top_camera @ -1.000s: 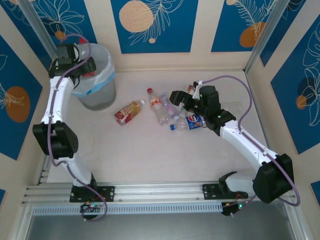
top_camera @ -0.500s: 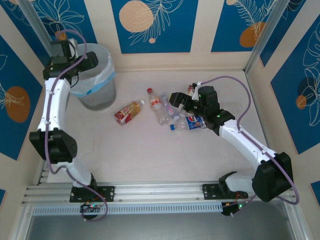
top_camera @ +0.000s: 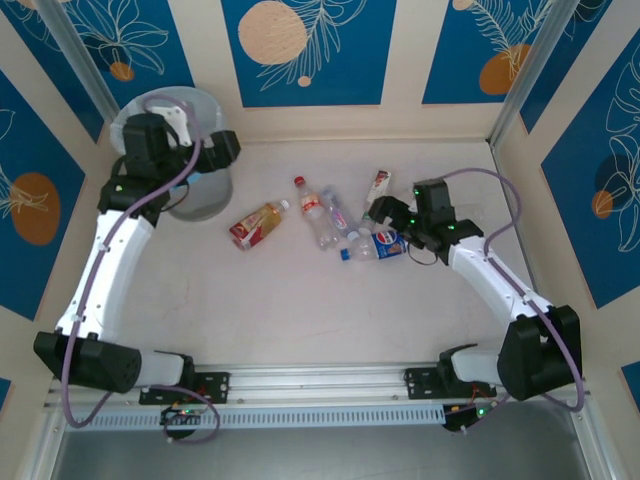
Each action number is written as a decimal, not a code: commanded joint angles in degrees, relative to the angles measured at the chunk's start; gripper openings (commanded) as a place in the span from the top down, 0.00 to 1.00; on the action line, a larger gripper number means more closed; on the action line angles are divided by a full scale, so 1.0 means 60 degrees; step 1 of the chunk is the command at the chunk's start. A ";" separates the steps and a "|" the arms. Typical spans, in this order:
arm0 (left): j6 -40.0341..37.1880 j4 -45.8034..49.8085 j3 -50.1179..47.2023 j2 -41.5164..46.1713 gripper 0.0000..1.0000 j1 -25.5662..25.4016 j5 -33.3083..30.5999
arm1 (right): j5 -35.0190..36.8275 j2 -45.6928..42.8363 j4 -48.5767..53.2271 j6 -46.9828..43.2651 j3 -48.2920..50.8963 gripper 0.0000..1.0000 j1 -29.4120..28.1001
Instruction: Put the plastic bottles in the bin
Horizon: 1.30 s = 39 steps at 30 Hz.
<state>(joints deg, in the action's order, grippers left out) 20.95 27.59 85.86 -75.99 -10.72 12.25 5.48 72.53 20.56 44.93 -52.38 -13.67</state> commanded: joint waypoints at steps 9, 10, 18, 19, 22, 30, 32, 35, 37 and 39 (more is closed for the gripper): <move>0.0472 -0.1795 -0.2557 0.0872 0.01 -0.1026 0.2908 | -0.0962 0.0044 0.0200 0.3126 0.1076 0.01 0.1760; 0.0478 -0.1762 -0.2647 0.0865 0.01 -0.1029 0.2964 | -0.1100 0.0163 0.0077 0.3240 0.1098 0.02 0.1769; 0.0815 -0.2678 -0.3626 0.1074 0.01 -0.1099 0.3285 | -0.1190 0.1380 -0.0751 0.4418 0.1076 0.02 0.1322; 0.0815 -0.2717 -0.3643 0.1087 0.01 -0.1099 0.3252 | -0.1142 0.1530 -0.0840 0.4566 0.1085 0.02 0.1273; 0.0722 -0.2632 -0.3662 0.1147 0.01 -0.1114 0.3157 | -0.1103 0.2002 -0.1179 0.4799 0.1008 0.02 0.1088; 0.0507 -0.2343 -0.3745 0.1267 0.01 -0.1117 0.2878 | -0.0325 0.2742 -0.1424 0.5520 0.0936 0.05 0.0689; 0.0513 -0.2330 -0.3764 0.1290 0.01 -0.1121 0.2815 | -0.0152 0.2828 -0.1443 0.5578 0.0908 0.06 0.0642; 0.0507 -0.2325 -0.3776 0.1298 0.01 -0.1121 0.2798 | 0.0042 0.2991 -0.1433 0.5575 0.0827 0.08 0.0596; 0.0506 -0.2327 -0.3784 0.1299 0.01 -0.1114 0.2795 | 0.0181 0.3132 -0.1433 0.5661 0.0820 0.10 0.0590; 0.0517 -0.2325 -0.3794 0.1311 0.01 -0.1106 0.2774 | 0.0230 0.3267 -0.1593 0.5746 0.0849 0.12 0.0589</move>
<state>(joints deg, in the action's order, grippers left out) 24.99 14.13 63.83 -69.38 -16.97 29.52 4.51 90.76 11.46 77.21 -46.48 -9.80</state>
